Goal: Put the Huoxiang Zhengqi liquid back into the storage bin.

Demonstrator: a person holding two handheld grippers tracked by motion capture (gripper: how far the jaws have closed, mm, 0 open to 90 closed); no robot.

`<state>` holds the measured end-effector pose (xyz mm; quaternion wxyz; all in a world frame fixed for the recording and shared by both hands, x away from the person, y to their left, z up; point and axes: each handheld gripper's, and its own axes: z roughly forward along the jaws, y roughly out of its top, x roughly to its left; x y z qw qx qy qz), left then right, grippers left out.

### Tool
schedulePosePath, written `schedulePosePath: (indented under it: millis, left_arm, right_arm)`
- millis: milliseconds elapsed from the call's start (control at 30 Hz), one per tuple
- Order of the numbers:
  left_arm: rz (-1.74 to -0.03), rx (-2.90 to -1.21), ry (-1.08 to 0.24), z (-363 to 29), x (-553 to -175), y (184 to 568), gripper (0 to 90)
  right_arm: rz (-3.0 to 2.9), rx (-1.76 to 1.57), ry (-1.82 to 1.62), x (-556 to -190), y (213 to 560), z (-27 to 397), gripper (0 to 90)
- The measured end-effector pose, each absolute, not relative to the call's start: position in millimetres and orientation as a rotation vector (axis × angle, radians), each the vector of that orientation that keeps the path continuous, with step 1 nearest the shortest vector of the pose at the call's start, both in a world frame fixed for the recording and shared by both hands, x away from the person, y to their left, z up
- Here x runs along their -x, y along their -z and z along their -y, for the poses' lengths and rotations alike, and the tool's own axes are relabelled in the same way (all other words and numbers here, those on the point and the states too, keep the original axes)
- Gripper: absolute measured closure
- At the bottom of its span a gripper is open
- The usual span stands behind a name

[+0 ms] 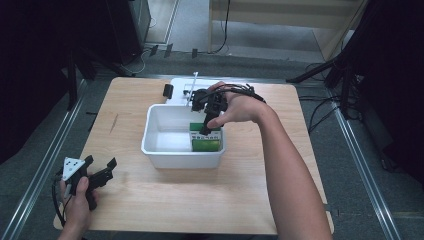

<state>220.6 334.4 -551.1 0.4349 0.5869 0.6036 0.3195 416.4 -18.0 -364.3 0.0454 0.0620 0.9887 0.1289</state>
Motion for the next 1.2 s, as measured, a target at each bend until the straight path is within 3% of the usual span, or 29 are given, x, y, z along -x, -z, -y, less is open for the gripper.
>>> schedulePosePath:
  millis: [367,733,1200]
  left_arm:
    - [-1.504,-1.46,-0.796,-334,-220,551,14.0]
    - [-1.505,-1.463,-0.798,-334,-220,551,14.0]
    - [-1.507,-1.464,-0.798,-334,-220,551,14.0]
  right_arm:
    - [-2.902,-0.48,-0.859,-430,344,56,2.0]
    - [-2.525,-0.817,-1.176,-445,349,118,0.0]
    - [-2.177,-1.027,-1.268,-441,363,167,0.0]
